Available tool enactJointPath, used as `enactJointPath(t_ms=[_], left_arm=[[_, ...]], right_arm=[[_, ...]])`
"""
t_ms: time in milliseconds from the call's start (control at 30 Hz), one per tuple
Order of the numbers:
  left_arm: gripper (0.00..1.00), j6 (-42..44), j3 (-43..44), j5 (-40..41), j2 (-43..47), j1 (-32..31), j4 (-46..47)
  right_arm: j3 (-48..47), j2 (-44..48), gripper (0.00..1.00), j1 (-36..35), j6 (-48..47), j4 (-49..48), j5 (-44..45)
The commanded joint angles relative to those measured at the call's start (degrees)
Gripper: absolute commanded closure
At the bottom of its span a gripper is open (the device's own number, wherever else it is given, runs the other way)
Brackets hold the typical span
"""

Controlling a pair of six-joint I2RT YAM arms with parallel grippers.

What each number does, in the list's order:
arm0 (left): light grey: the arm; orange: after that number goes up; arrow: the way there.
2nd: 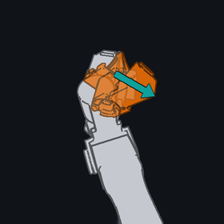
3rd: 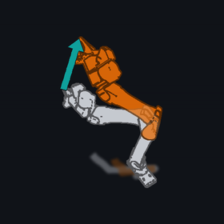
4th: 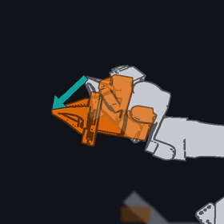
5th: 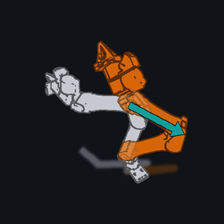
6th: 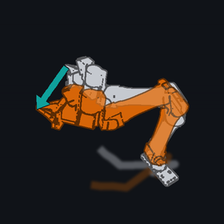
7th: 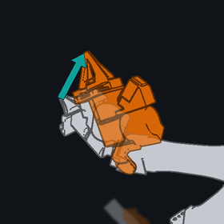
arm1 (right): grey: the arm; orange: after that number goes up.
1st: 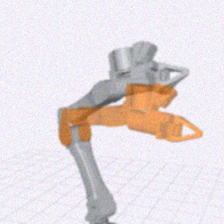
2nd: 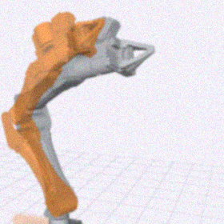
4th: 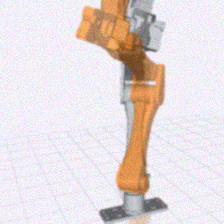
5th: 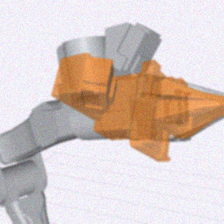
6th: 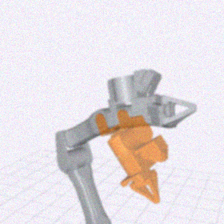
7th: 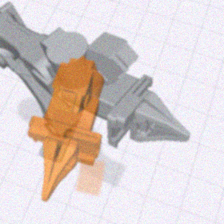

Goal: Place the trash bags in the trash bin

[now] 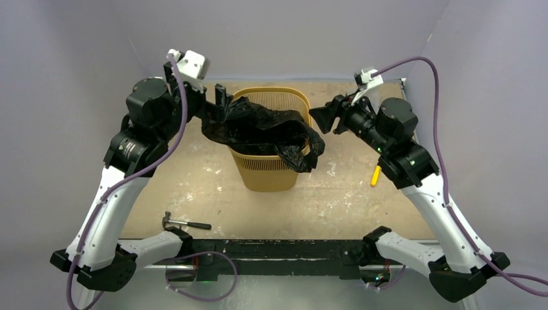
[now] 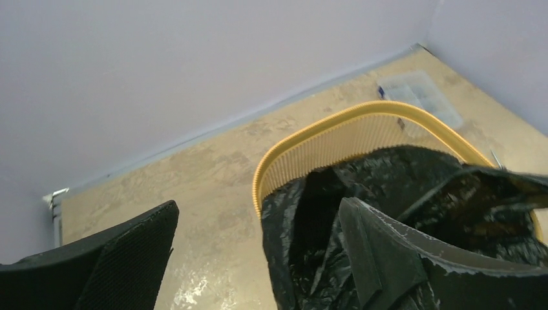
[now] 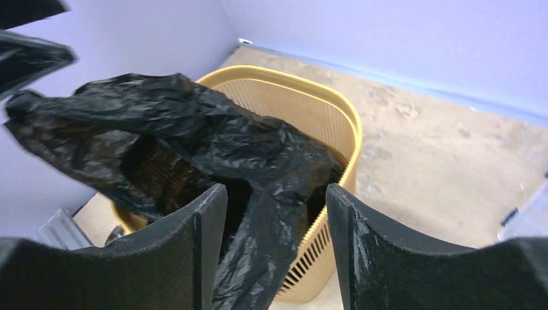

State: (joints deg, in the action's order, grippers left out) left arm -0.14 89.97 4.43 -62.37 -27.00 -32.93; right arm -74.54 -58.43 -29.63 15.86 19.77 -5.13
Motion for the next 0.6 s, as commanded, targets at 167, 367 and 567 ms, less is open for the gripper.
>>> enactJointPath(t_ms=[167, 367, 567], left_arm=[[0.16, 16.51, 13.72, -18.88, -10.44, 0.02, -10.13], [0.2, 23.47, 18.35, -21.21, -14.75, -0.32, -15.15], [0.19, 33.22, 17.8, -17.75, -15.81, -7.6, -18.91]], right_arm=[[-6.29, -3.14, 0.39, -0.12, -12.23, 2.12, -19.47], [-10.97, -7.81, 0.4, -0.26, -14.42, 8.19, -13.7], [-14.78, -11.63, 0.39, -0.84, -17.83, 12.93, -10.61]])
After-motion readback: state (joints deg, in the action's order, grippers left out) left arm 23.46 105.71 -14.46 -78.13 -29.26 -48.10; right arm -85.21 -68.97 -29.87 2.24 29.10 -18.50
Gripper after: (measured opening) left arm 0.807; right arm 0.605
